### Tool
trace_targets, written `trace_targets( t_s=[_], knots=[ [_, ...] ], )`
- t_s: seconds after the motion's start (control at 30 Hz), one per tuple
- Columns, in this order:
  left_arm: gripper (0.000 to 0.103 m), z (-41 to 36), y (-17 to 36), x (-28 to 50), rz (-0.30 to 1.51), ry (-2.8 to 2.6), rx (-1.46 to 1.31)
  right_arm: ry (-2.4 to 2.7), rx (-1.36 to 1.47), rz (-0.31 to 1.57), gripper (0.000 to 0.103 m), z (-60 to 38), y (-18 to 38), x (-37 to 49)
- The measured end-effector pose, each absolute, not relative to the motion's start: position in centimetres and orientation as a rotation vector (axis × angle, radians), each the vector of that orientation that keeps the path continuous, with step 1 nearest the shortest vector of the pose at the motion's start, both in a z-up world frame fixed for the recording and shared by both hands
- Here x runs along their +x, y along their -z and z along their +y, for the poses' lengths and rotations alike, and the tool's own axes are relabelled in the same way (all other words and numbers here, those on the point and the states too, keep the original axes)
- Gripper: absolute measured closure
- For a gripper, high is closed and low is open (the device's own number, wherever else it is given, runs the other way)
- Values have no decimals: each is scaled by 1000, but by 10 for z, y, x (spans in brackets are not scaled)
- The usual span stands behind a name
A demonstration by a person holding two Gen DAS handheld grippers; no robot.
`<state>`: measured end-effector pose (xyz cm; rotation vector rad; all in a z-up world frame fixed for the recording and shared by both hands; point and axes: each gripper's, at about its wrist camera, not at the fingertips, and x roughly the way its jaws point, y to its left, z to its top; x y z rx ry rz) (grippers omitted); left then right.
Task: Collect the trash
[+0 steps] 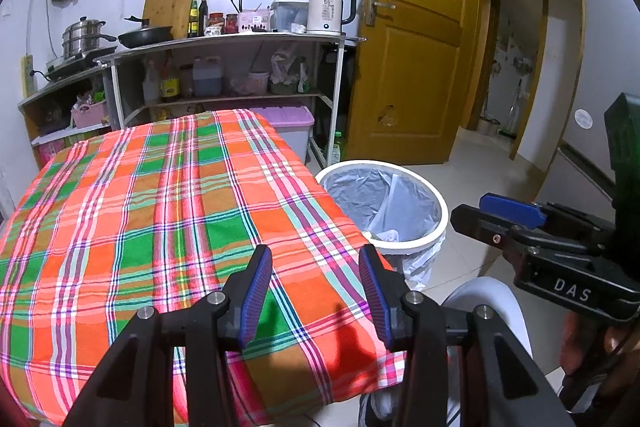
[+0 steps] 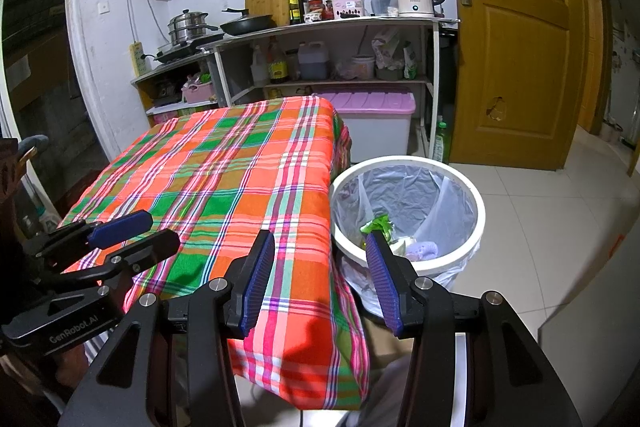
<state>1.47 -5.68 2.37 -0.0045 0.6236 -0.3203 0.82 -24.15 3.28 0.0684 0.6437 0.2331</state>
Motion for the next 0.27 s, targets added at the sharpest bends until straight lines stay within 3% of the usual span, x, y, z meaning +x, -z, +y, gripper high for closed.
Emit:
trace_targets(
  t_s=[0.27],
  knots=[
    [58,-55,-23,15,619,311,-4,-232,69,645,54,-241,-33,9]
  ],
)
